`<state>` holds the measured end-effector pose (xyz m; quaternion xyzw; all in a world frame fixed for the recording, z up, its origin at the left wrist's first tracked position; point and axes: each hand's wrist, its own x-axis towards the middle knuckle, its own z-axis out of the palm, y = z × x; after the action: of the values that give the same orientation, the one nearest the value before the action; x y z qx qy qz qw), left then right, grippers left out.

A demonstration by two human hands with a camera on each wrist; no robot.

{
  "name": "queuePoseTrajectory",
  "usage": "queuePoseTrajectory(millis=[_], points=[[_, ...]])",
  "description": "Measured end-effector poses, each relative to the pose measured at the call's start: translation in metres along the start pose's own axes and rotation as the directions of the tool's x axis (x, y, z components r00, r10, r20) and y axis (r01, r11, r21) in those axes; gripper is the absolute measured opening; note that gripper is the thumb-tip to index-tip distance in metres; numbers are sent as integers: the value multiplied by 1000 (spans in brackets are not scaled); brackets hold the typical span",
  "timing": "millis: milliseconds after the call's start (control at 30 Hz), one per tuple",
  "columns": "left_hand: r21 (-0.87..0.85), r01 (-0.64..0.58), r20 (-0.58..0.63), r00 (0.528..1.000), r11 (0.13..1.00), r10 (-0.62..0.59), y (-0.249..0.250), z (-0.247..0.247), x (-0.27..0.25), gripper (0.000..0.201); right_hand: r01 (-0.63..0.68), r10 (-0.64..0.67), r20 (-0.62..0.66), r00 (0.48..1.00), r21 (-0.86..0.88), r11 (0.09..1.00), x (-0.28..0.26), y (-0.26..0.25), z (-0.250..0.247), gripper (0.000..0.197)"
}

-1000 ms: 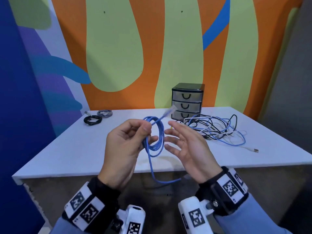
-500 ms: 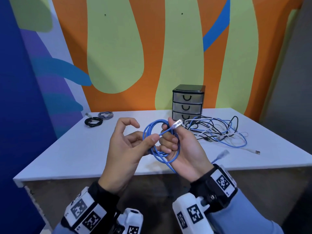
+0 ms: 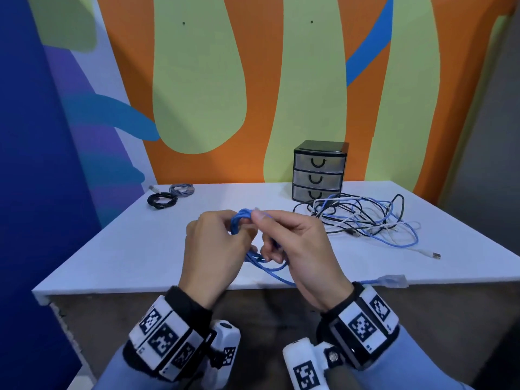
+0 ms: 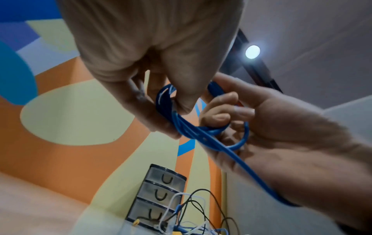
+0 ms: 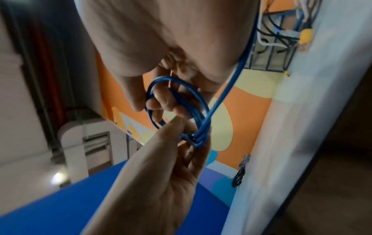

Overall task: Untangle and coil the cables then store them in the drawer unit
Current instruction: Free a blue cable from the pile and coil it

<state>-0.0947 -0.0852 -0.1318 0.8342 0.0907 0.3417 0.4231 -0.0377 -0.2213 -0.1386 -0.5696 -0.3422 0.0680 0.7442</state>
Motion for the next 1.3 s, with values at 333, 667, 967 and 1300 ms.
queuePoseTrajectory(millis=[333, 667, 967, 1300], points=[[-734, 524, 463, 851, 432, -247, 2, 1, -5, 12, -136, 148, -131, 980, 97, 986, 11, 6, -11, 32], [-883, 295, 139, 907, 365, -397, 1, 3, 16, 26, 104, -163, -214, 963, -263, 959, 1, 5, -21, 16], [-927, 274, 144, 889, 255, -434, -5, 7, 17, 26, -156, 194, -407, 892, 125, 980, -2, 35, -37, 34], [-920, 328, 219, 885, 216, -411, -4, 18, 9, 28, -42, 151, -227, 962, 425, 904, 8, 19, -35, 36]])
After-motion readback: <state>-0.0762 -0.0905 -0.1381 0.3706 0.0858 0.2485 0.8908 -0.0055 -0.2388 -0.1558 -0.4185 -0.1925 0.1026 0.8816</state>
